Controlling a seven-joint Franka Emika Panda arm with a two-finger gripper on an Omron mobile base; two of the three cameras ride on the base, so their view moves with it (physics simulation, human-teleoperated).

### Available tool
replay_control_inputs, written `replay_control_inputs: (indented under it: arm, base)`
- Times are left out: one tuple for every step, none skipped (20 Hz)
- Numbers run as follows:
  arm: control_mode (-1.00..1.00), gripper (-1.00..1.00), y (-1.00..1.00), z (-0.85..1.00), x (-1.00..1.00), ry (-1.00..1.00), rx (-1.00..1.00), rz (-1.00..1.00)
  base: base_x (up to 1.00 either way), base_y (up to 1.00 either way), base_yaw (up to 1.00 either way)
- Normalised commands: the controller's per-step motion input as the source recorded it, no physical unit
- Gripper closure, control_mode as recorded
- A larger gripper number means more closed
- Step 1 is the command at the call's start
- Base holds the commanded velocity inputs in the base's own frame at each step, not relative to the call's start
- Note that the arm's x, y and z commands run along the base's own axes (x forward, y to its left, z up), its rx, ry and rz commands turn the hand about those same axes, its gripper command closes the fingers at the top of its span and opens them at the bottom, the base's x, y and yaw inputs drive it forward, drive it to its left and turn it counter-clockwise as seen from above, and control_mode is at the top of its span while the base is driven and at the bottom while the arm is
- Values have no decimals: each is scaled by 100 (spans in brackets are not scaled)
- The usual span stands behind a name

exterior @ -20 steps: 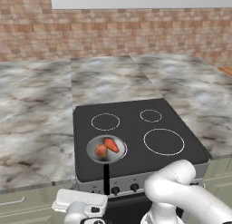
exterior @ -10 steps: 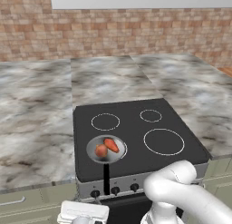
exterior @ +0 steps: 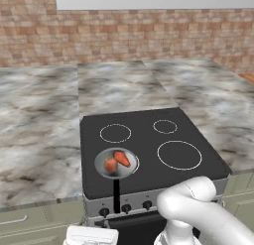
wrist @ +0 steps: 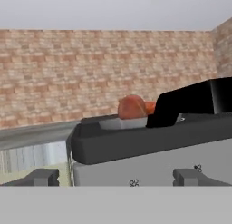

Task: Put the sweet potato and onion in the pan. Then turn on the front left burner and set the heat to medium.

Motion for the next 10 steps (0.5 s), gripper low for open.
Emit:
replay_control_inputs:
  arm:
    - [-100, -100, 0, -19, 0, 9, -4, 0]
    - [-100, -100, 0, -21, 0, 12, -4, 0]
    - [-100, -100, 0, -21, 0, 17, -5, 0]
    - [-100, -100, 0, -21, 0, 20, -5, 0]
    - [-100, -100, 0, -20, 0, 23, -6, 0]
    - [-100, -100, 0, -17, 0, 25, -7, 1]
    - [-100, -100, 0, -17, 0, 23, -7, 3]
    - [-100, -100, 0, -15, 0, 24, -7, 5]
    - [-100, -100, 0, -14, 0, 25, -8, 6]
    - [-100, -100, 0, -9, 0, 23, -7, 7]
  base:
    - [0, 0, 0]
    - [0, 0, 0]
    - [0, 0, 0]
    - [0, 0, 0]
    - [0, 0, 0]
    - [0, 0, 0]
    - [0, 0, 0]
    - [0, 0, 0]
    - [0, 0, 0]
    - [0, 0, 0]
